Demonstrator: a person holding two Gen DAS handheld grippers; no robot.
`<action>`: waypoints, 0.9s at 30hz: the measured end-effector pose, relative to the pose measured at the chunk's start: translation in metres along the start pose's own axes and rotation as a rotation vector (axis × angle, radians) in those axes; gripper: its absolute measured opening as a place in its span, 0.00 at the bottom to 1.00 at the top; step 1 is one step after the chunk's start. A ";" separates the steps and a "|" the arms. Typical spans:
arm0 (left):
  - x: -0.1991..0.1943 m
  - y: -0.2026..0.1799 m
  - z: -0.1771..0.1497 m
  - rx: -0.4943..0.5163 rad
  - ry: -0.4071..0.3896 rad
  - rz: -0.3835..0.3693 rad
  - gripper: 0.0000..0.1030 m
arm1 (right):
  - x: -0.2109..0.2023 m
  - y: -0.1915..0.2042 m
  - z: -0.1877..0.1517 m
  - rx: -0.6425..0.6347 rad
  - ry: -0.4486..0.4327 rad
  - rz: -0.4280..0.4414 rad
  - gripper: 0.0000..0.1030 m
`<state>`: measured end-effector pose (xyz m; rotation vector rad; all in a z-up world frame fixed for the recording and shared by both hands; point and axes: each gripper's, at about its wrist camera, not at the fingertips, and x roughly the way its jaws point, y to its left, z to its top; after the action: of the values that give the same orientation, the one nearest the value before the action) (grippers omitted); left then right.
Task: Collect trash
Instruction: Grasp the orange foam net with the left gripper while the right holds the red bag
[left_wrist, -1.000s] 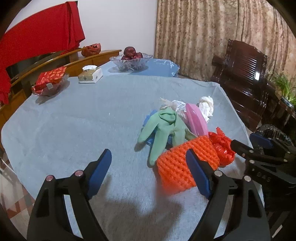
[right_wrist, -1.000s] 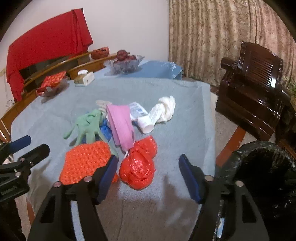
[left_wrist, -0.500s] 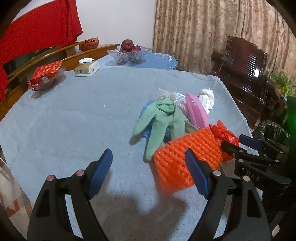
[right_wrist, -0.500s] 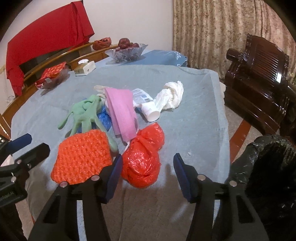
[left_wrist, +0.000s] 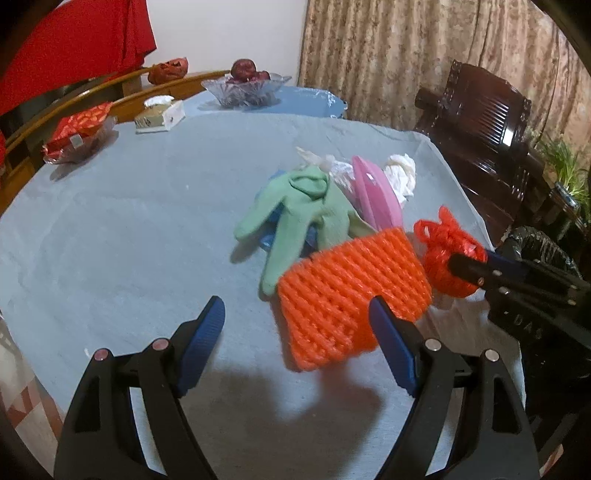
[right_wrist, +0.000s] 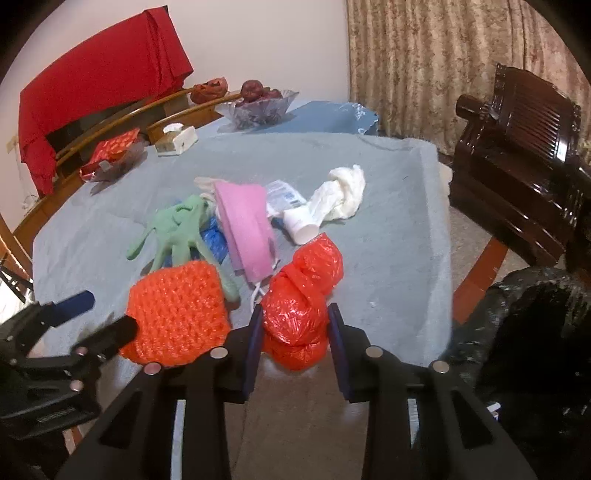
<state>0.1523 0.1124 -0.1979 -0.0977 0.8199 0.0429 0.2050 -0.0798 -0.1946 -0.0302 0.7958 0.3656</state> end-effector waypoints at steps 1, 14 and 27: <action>0.002 -0.002 -0.001 -0.001 0.007 -0.005 0.72 | -0.002 0.000 0.000 -0.004 -0.003 -0.002 0.33; -0.007 -0.019 0.007 0.004 0.013 -0.092 0.00 | -0.025 -0.002 0.002 -0.018 -0.040 -0.014 0.33; -0.016 -0.020 0.001 -0.007 0.017 -0.062 0.41 | -0.048 -0.005 0.000 -0.016 -0.067 -0.022 0.33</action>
<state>0.1436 0.0929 -0.1840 -0.1303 0.8336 -0.0140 0.1757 -0.0994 -0.1610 -0.0410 0.7262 0.3508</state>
